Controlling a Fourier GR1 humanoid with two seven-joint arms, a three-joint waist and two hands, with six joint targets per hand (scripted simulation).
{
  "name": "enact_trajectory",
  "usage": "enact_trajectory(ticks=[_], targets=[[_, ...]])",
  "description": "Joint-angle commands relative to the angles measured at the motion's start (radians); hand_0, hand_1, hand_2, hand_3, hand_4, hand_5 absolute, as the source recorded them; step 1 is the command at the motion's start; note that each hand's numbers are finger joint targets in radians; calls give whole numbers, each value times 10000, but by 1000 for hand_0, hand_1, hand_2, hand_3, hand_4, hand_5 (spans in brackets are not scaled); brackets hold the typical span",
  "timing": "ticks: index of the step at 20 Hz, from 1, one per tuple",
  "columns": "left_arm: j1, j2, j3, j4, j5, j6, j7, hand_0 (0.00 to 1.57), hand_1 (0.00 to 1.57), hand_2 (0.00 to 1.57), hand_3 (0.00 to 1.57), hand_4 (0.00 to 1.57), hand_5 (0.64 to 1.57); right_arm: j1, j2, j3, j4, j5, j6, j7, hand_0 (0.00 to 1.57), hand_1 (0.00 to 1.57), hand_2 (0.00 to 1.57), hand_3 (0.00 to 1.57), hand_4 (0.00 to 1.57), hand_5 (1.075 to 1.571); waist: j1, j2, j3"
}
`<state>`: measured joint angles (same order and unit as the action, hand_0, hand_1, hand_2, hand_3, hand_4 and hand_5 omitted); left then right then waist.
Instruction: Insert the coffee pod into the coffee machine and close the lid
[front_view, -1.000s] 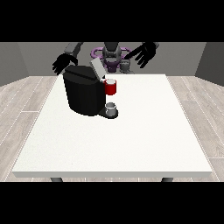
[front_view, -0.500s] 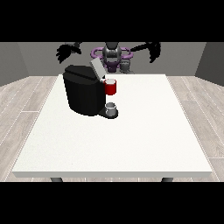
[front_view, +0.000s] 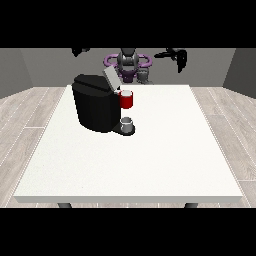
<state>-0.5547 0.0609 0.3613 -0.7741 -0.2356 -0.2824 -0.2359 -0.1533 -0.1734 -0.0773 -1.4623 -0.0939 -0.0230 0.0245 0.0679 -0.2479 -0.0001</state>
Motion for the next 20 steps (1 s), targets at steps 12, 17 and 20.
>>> enact_trajectory(ticks=[12,17,20], targets=[[2005,-600,-1240,-3163,1458,-259,1129,0,0,0,0,0,1571,-743,155,722,782,998,370,-644,0,0,0,0,123,1571,1078,684,7],[2148,-360,-1021,-4027,1913,-187,1165,0,0,0,0,0,1571,-2333,99,61,1245,446,505,-314,0,0,0,0,0,1571,871,1880,3],[2750,-256,-1213,-4509,2085,-362,976,0,0,0,0,0,1571,-2632,-190,-302,1542,143,818,-19,0,0,0,0,0,1571,784,2059,3]])
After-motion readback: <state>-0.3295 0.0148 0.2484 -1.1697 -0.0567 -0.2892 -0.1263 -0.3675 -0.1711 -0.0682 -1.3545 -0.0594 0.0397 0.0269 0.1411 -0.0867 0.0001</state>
